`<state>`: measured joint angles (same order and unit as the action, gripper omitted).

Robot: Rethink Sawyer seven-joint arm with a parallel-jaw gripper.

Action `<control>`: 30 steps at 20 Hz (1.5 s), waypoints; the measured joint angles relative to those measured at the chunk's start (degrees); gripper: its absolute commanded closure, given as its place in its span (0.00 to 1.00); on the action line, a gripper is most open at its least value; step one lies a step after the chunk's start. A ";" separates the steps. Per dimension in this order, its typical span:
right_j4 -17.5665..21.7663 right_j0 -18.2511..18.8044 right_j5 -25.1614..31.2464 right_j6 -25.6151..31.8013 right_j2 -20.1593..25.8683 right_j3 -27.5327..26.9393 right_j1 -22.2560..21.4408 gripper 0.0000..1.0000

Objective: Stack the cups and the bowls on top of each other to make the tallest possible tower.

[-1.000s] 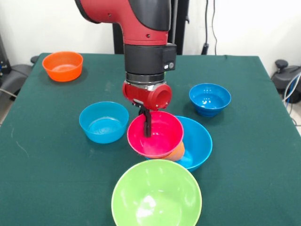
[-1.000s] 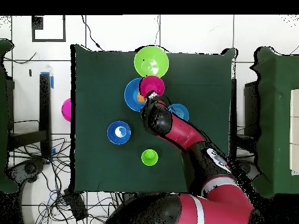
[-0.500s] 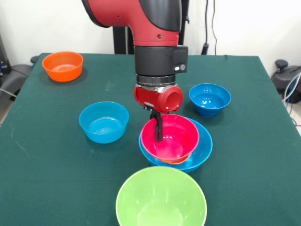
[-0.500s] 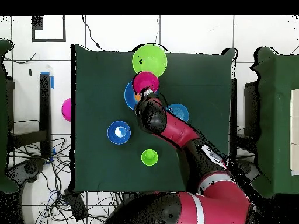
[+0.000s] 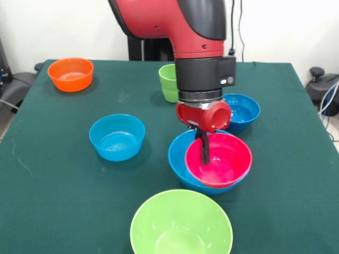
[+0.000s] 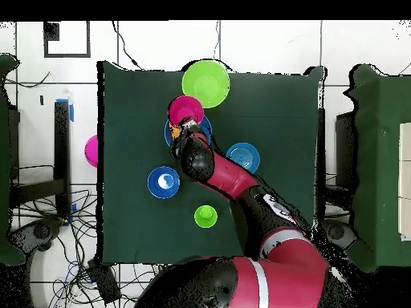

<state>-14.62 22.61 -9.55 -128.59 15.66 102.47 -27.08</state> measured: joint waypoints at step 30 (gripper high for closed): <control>0.01 1.49 20.53 -0.92 -5.83 10.44 -16.36 1.00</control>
<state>-14.61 24.10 10.98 -129.51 9.83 112.92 -43.44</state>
